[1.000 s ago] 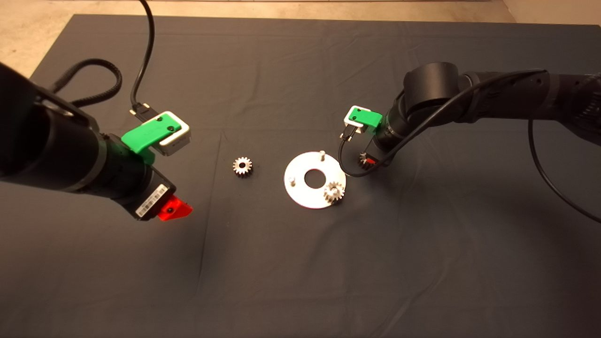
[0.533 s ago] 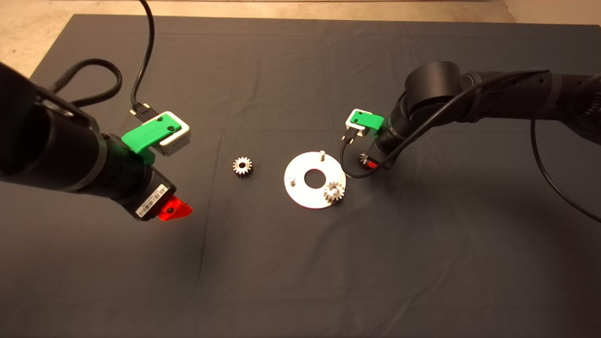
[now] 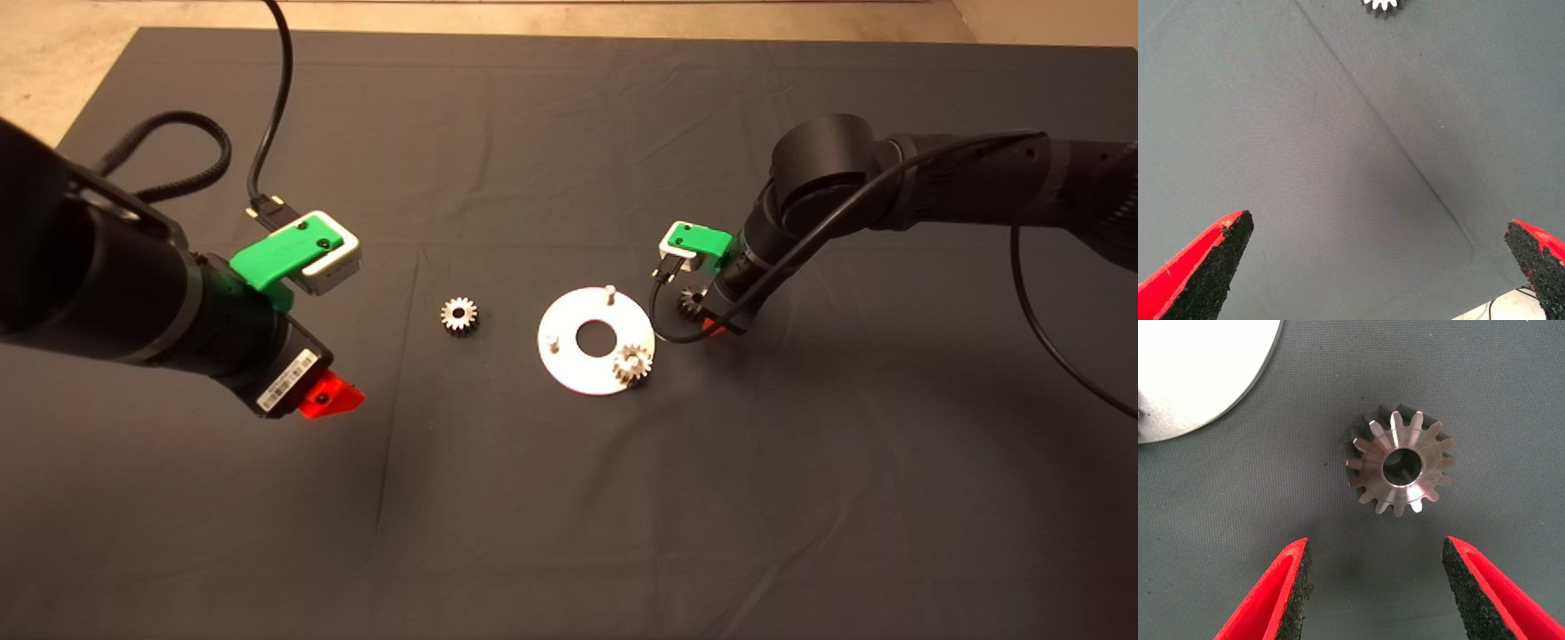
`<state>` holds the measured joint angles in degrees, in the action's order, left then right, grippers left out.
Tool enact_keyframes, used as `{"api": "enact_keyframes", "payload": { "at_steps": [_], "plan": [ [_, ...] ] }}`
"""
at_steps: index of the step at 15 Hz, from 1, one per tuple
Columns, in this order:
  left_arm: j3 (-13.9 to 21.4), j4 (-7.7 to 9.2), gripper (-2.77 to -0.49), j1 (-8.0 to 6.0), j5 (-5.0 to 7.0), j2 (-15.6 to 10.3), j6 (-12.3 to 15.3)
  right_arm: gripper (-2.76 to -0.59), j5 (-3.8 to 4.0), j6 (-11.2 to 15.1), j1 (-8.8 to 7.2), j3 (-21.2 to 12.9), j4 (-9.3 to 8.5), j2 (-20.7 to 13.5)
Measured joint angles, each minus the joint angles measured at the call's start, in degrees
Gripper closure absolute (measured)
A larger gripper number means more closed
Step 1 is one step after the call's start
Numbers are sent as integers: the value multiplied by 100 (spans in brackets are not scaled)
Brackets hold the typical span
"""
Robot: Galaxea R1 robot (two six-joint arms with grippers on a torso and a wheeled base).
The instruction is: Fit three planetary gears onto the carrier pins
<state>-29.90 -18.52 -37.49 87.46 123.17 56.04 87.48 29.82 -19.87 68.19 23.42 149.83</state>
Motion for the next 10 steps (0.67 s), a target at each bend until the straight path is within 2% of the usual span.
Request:
{"api": "enact_keyframes", "payload": {
  "at_steps": [4, 6, 7, 10],
  "plan": [
    [0, 1, -277, 0, -2, 0, 0, -144, 0, -20, 0, 424, -44, 80],
    [0, 0, -277, 0, -2, 1, 0, -158, -15, -22, 2, 523, -44, 99],
    [0, 0, -277, 0, 0, 0, 0, -160, -83, -22, 2, 525, -46, 107],
    [0, 2, -277, 0, -2, 1, 0, -160, -140, -20, 2, 575, -46, 221]
  ]
}}
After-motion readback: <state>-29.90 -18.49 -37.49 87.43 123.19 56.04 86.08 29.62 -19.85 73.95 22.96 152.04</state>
